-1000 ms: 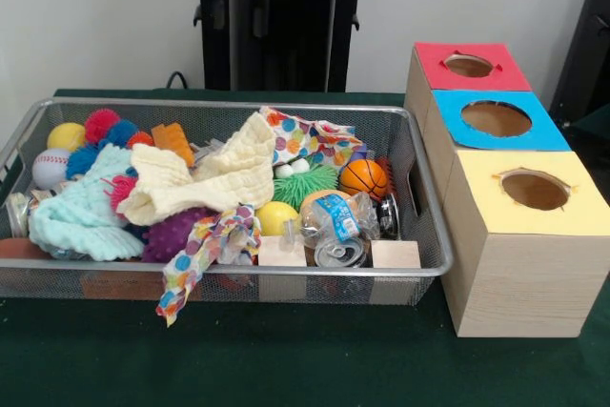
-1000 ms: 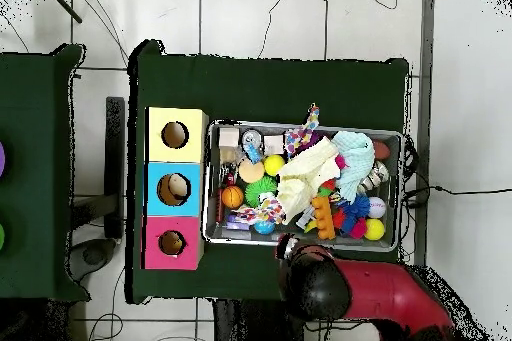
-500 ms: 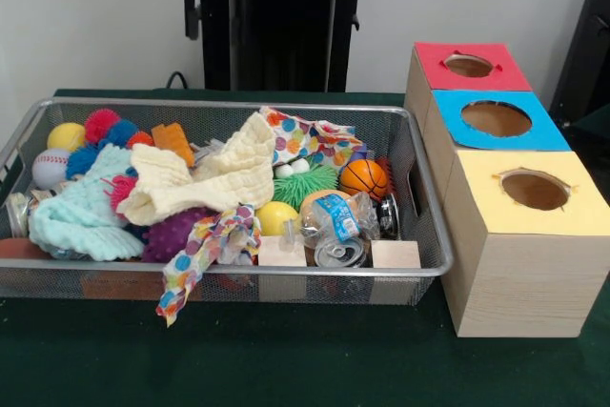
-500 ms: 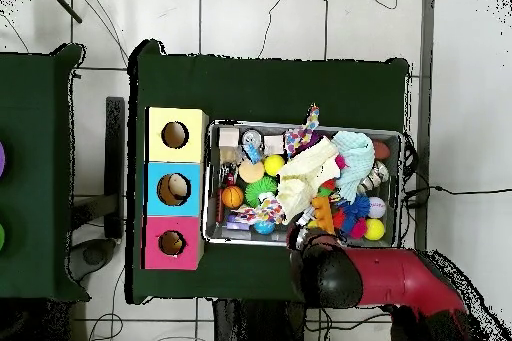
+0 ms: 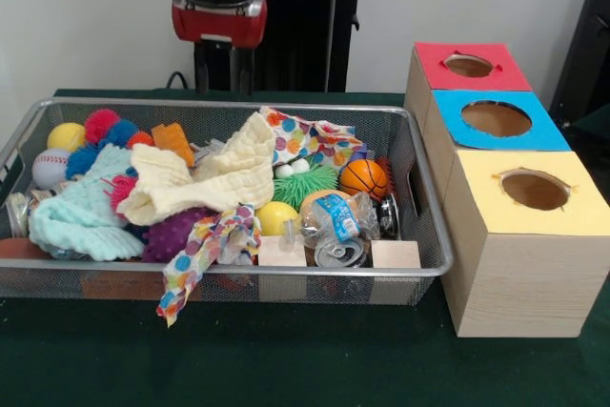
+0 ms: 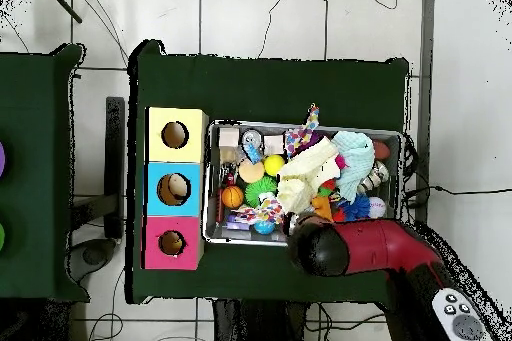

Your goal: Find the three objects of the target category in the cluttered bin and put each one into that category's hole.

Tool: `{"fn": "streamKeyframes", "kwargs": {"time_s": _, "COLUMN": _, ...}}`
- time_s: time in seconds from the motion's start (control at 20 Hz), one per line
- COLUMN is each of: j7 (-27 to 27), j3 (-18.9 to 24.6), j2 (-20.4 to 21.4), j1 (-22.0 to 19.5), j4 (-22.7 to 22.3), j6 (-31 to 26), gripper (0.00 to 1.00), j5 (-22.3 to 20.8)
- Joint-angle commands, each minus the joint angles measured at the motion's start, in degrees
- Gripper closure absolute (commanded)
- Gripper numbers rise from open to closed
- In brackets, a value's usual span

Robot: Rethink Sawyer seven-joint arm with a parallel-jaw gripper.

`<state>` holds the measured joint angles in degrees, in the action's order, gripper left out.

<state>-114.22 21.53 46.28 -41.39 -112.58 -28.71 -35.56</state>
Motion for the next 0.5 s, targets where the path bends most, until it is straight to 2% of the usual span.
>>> {"fn": "streamKeyframes", "kwargs": {"time_s": 0.05, "j7": 10.5, "j3": 1.3, "j2": -9.1, "j1": 0.7, "j4": 14.7, "j6": -7.7, "gripper": 0.00, "j5": -5.7}}
{"fn": "streamKeyframes", "kwargs": {"time_s": 0.3, "j7": 9.6, "j3": 0.3, "j2": -13.6, "j1": 2.3, "j4": 21.3, "j6": -6.9, "gripper": 0.00, "j5": -9.0}}
{"fn": "streamKeyframes", "kwargs": {"time_s": 0.5, "j7": 9.0, "j3": -0.1, "j2": -15.5, "j1": 2.6, "j4": 24.0, "j6": -5.8, "gripper": 0.00, "j5": -10.5}}
